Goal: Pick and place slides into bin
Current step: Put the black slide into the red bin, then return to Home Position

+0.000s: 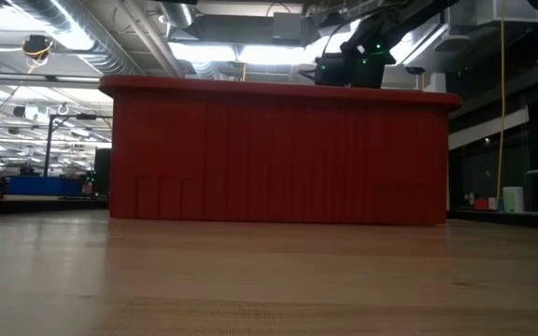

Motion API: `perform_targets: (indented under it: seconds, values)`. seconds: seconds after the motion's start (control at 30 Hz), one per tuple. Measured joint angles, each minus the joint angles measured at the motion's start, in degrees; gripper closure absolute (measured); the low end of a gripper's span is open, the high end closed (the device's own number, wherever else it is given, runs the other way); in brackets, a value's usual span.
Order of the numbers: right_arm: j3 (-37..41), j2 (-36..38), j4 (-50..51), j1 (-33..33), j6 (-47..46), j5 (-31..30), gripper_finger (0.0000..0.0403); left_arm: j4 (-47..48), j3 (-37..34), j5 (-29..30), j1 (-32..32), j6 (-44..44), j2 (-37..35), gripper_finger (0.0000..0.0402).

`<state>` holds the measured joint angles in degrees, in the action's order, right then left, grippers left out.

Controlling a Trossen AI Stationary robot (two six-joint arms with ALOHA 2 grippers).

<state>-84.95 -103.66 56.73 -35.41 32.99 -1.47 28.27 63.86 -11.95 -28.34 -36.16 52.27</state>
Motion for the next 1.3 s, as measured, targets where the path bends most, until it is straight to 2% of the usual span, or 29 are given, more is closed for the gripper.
perform_targets:
  seconds: [0.2, 0.4, 0.57, 0.8, 1.1, 1.3]
  values:
    - [0.0, -2.1, 0.1, 0.0, 0.3, 0.0, 0.0379, 0.0, 0.0, 0.0, 0.0, 0.0, 0.0, 0.0399]
    - [0.0, -3.1, -0.2, 0.0, -1.1, -0.2, 0.033, 0.0, 0.0, 0.0, 0.0, 0.5, 0.0, 0.04]
    - [0.0, -3.1, -0.4, 0.0, -1.9, -0.2, 0.0312, 0.2, 0.0, 0.0, 0.0, 0.5, 0.0, 0.04]
    - [0.0, -3.1, -2.2, -0.1, -4.3, -3.5, 0.0308, 0.2, 0.0, 0.0, 0.0, 0.5, 0.0, 0.04]
    - [0.0, -3.1, -2.0, -0.1, -4.3, -3.6, 0.0307, 0.2, 0.0, 0.0, 0.0, 1.1, 0.0, 0.04]
    - [-4.0, -3.1, 2.0, 0.1, -5.9, -3.5, 0.0306, 0.1, 0.0, 0.0, 0.0, 1.0, 0.0, 0.04]
